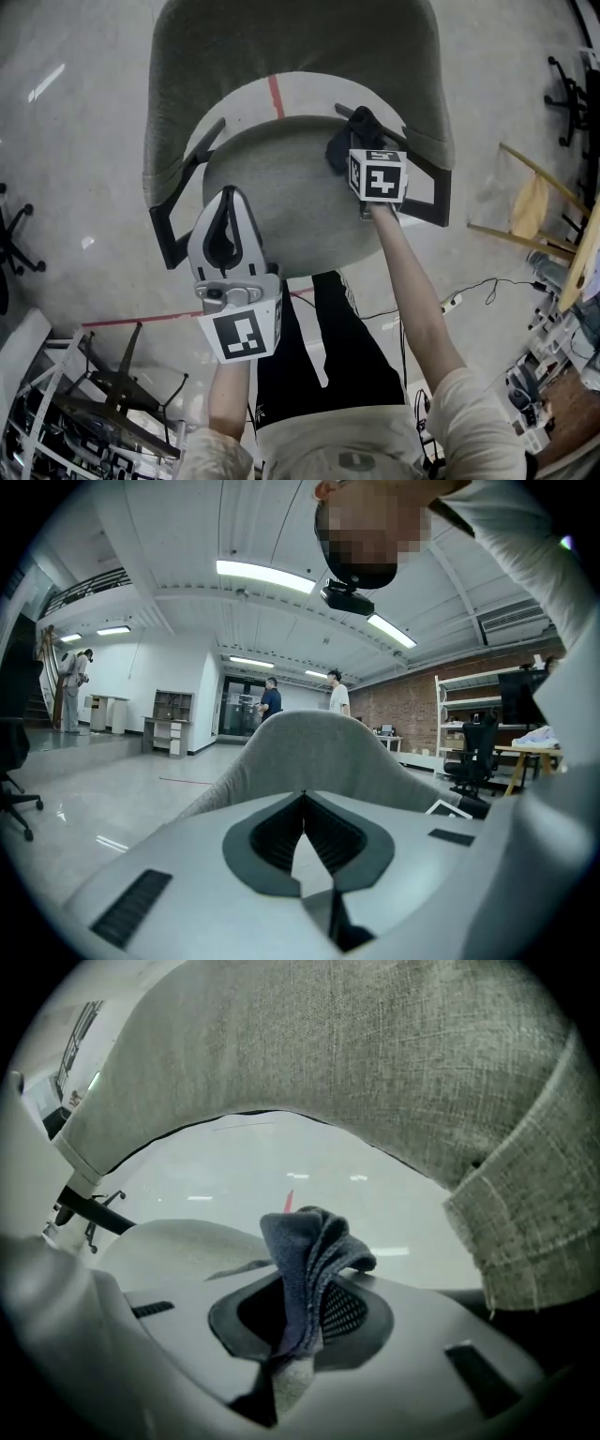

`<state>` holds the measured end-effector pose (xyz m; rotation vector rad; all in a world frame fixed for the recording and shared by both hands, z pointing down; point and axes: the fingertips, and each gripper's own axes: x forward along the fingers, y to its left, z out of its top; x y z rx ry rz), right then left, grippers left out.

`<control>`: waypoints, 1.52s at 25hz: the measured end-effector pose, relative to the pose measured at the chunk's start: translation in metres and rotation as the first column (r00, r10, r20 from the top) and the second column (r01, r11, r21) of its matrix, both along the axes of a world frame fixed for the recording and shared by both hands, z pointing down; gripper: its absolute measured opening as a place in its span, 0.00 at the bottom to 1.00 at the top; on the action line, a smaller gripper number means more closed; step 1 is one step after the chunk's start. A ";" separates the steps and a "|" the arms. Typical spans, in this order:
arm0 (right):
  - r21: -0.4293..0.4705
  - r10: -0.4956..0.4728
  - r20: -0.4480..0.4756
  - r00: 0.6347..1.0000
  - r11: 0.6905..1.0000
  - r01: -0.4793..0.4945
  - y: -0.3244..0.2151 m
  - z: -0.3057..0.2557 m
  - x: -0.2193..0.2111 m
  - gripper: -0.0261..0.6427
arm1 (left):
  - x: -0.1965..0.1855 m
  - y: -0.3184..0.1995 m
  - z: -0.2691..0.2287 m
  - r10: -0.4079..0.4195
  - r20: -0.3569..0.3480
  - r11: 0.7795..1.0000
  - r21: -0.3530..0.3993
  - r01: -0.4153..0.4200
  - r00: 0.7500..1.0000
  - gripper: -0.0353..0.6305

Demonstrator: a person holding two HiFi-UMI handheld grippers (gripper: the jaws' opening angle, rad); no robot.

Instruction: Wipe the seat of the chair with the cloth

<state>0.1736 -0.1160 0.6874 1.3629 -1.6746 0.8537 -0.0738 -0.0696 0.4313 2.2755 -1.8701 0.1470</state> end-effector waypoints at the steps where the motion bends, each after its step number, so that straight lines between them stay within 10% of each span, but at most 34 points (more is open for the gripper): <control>1: 0.003 0.013 -0.012 1.000 1.000 -0.013 0.000 0.000 0.004 0.12 | -0.001 0.000 0.001 -0.002 0.001 1.000 -0.002 0.002 1.000 0.08; 11: 0.051 0.099 -0.063 0.993 0.994 -0.096 0.000 -0.004 0.014 0.12 | -0.023 0.008 0.005 -0.059 0.008 0.998 -0.014 0.060 0.998 0.08; 17: 0.181 0.045 0.223 0.974 0.980 -0.087 -0.009 -0.073 -0.052 0.12 | -0.040 0.013 0.005 -0.096 0.019 0.995 -0.016 0.096 0.995 0.08; 21: 0.284 -0.098 0.395 0.914 0.959 -0.020 0.000 -0.137 -0.125 0.12 | -0.052 0.019 0.002 -0.120 0.022 0.993 -0.004 0.120 0.993 0.08; 29: 0.268 -0.194 0.715 0.672 0.963 -0.007 0.052 -0.198 -0.244 0.12 | -0.082 0.039 -0.002 -0.174 0.049 0.985 -0.005 0.174 0.984 0.08; 38: 0.091 -0.191 0.768 0.611 0.977 0.192 0.119 -0.117 -0.315 0.12 | -0.105 0.056 -0.004 -0.218 0.059 0.976 0.009 0.218 0.974 0.08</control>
